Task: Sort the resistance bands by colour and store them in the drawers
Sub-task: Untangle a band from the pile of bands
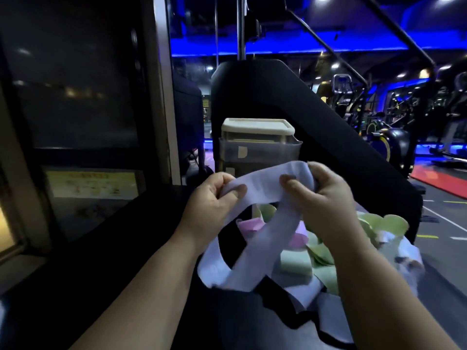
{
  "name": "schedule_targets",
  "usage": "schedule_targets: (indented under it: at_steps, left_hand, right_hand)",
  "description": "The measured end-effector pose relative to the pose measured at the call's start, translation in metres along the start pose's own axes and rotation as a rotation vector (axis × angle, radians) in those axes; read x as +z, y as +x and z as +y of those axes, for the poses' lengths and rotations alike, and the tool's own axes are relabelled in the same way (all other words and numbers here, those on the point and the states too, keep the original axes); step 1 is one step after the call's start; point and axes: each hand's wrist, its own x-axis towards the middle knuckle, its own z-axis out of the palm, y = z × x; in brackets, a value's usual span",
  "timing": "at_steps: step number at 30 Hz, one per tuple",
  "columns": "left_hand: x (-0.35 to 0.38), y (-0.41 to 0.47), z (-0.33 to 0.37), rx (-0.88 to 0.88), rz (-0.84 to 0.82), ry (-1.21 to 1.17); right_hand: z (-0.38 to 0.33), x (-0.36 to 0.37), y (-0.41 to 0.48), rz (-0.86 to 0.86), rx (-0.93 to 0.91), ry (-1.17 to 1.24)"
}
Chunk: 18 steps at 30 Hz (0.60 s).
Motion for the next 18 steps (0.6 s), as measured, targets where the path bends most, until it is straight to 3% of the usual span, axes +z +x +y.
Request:
schedule_targets:
  at_steps: [2, 5, 9, 13, 18]
  left_hand:
    - [-0.012, -0.002, -0.018, -0.026, 0.005, 0.055]
    - [-0.02, -0.008, -0.055, -0.094, 0.033, 0.117]
    - [-0.024, -0.007, -0.082, -0.127, -0.054, 0.3]
    - [-0.029, -0.007, -0.087, -0.139, -0.053, 0.303]
    - [-0.026, -0.015, -0.086, -0.121, -0.069, 0.318]
  right_hand:
    - [0.01, 0.017, -0.006, -0.058, 0.097, 0.079]
    - [0.032, 0.039, -0.021, -0.122, 0.126, -0.016]
    - [0.056, 0.042, -0.029, -0.174, 0.139, -0.095]
    - [0.063, 0.038, -0.03, -0.183, 0.215, -0.124]
    - [0.053, 0.032, -0.037, -0.321, 0.262, -0.169]
